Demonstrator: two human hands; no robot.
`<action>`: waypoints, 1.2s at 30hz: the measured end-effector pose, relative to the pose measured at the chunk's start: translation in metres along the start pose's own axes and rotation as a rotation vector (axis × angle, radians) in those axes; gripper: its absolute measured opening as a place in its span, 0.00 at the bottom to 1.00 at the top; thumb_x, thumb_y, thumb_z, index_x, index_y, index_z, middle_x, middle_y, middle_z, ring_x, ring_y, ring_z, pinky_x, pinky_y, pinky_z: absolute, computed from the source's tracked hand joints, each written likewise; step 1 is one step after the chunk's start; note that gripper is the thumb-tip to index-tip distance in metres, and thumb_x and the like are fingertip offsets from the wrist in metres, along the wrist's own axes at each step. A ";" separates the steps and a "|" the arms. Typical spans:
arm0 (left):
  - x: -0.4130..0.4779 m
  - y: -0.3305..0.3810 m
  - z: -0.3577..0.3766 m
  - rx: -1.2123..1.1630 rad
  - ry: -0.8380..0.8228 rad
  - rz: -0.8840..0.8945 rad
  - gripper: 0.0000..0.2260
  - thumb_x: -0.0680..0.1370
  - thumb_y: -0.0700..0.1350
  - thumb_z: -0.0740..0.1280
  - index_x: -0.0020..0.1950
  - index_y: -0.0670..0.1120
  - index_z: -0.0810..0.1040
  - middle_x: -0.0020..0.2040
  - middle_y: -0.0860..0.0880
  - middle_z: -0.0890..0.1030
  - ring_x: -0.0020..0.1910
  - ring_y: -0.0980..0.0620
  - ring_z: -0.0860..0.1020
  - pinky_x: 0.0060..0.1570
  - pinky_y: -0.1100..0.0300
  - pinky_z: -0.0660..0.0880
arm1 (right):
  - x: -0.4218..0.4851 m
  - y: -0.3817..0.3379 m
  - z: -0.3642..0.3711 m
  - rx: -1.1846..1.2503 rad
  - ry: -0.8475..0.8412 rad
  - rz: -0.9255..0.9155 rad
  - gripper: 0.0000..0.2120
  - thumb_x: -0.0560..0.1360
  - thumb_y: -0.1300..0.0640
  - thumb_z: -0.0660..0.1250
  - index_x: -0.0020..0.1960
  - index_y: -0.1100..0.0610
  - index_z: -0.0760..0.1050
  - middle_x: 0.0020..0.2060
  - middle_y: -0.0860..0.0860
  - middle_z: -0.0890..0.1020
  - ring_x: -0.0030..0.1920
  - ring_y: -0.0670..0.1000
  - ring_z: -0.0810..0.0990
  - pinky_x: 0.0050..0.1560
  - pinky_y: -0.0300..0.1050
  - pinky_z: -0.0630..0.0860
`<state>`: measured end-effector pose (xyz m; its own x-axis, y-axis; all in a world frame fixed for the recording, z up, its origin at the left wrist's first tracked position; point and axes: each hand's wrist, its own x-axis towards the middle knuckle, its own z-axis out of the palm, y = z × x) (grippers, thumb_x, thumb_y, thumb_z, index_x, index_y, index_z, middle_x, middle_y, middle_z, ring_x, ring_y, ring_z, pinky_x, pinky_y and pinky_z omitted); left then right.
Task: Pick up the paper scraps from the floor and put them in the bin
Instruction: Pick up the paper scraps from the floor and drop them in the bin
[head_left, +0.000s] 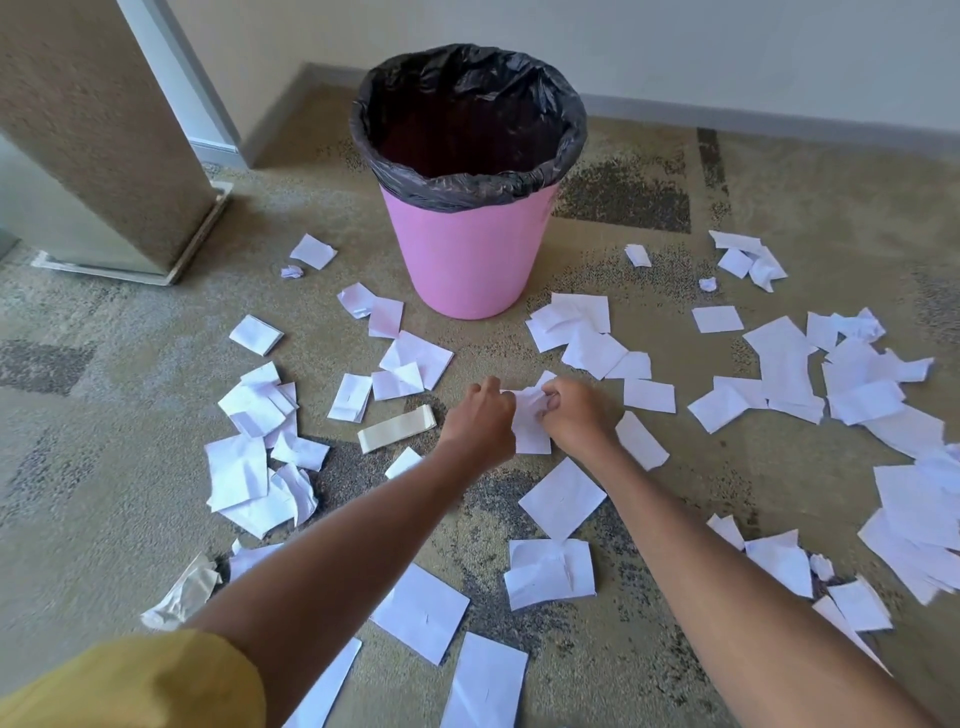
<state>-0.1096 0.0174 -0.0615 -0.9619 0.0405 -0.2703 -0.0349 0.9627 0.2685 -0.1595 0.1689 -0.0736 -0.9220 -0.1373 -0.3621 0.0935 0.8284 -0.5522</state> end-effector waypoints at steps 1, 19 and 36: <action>0.000 -0.002 -0.002 -0.021 0.025 -0.006 0.13 0.78 0.36 0.64 0.62 0.38 0.78 0.61 0.39 0.75 0.61 0.37 0.76 0.48 0.45 0.78 | 0.000 0.001 0.000 -0.018 -0.009 -0.014 0.21 0.76 0.64 0.67 0.68 0.54 0.80 0.61 0.57 0.83 0.64 0.61 0.81 0.55 0.47 0.75; 0.000 -0.038 -0.012 -0.275 0.023 -0.150 0.10 0.82 0.41 0.66 0.61 0.43 0.83 0.54 0.41 0.84 0.43 0.44 0.79 0.39 0.56 0.72 | 0.003 -0.004 0.012 -0.299 -0.040 -0.217 0.39 0.64 0.53 0.87 0.70 0.54 0.74 0.68 0.53 0.71 0.71 0.59 0.67 0.58 0.58 0.77; -0.008 -0.053 -0.021 -0.430 -0.018 -0.209 0.14 0.82 0.44 0.69 0.66 0.40 0.81 0.58 0.39 0.84 0.56 0.39 0.83 0.47 0.53 0.77 | 0.000 -0.009 0.009 -0.051 0.013 -0.178 0.16 0.70 0.60 0.82 0.53 0.54 0.79 0.54 0.52 0.76 0.53 0.55 0.78 0.46 0.49 0.76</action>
<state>-0.1063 -0.0393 -0.0538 -0.9177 -0.1337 -0.3742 -0.3396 0.7528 0.5638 -0.1575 0.1563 -0.0751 -0.9272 -0.2771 -0.2522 -0.0901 0.8182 -0.5678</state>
